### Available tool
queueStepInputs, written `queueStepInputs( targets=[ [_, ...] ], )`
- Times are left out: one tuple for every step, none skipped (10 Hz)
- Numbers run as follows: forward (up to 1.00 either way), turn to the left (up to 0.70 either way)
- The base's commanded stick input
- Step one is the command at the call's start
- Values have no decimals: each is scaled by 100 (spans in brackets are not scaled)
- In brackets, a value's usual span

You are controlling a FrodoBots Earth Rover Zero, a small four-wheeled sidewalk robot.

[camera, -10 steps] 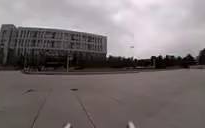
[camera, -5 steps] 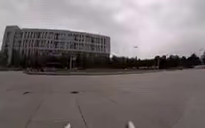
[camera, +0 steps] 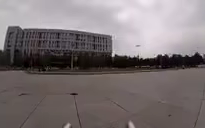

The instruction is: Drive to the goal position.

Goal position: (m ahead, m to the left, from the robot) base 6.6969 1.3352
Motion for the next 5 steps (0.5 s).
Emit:
queueStepInputs(
  targets=[
    [0, 66],
    [0, 66],
    [0, 66],
    [0, 66],
    [0, 66]
  ],
)
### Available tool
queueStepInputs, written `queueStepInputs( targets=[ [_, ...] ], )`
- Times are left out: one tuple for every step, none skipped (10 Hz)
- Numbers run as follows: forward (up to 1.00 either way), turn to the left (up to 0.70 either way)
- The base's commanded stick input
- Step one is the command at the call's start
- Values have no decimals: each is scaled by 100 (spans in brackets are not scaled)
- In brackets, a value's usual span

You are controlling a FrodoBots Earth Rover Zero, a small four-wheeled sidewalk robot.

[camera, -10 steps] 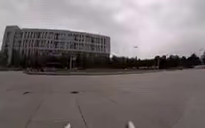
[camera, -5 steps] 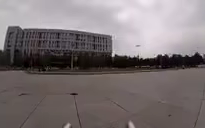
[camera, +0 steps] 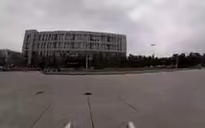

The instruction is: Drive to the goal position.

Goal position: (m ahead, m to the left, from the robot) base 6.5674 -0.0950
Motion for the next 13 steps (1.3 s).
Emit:
queueStepInputs(
  targets=[
    [0, 66],
    [0, 66],
    [0, 66],
    [0, 66],
    [0, 66],
    [0, 66],
    [0, 66],
    [0, 66],
    [60, 9],
    [70, 0],
    [70, 0],
    [70, 0],
    [70, 0]
  ],
)
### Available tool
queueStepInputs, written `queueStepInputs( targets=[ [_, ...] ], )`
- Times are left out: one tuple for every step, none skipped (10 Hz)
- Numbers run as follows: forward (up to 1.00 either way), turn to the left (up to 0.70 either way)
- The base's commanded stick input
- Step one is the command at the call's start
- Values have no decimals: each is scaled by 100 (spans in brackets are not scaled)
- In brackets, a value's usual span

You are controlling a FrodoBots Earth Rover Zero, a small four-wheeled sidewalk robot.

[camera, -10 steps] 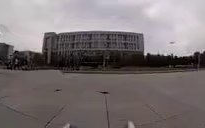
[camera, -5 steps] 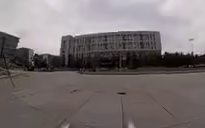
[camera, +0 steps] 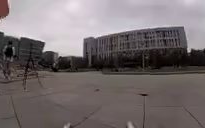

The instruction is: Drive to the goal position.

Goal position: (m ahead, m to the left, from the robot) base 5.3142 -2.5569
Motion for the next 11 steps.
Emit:
queueStepInputs(
  targets=[
    [70, 0],
    [70, 0],
    [70, 0],
    [70, 0],
    [70, 0],
    [70, 0],
    [70, 0],
    [70, 0],
    [70, 0],
    [70, 0],
    [70, 0]
  ],
)
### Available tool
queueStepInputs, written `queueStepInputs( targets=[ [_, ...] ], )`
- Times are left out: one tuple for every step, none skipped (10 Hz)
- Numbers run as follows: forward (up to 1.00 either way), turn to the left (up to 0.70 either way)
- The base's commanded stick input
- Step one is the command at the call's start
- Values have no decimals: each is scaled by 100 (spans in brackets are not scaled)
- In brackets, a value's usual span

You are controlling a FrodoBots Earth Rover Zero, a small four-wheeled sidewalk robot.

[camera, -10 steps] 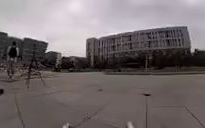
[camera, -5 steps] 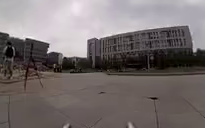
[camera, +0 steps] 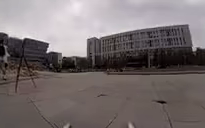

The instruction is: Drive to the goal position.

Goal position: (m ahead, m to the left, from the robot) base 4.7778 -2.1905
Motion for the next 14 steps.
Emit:
queueStepInputs(
  targets=[
    [70, 0],
    [70, 0],
    [70, 0],
    [70, 0],
    [70, 0],
    [70, 0],
    [70, 0],
    [70, 0],
    [70, 0],
    [70, 0],
    [70, 0],
    [70, 0],
    [70, 0],
    [70, 0]
  ],
)
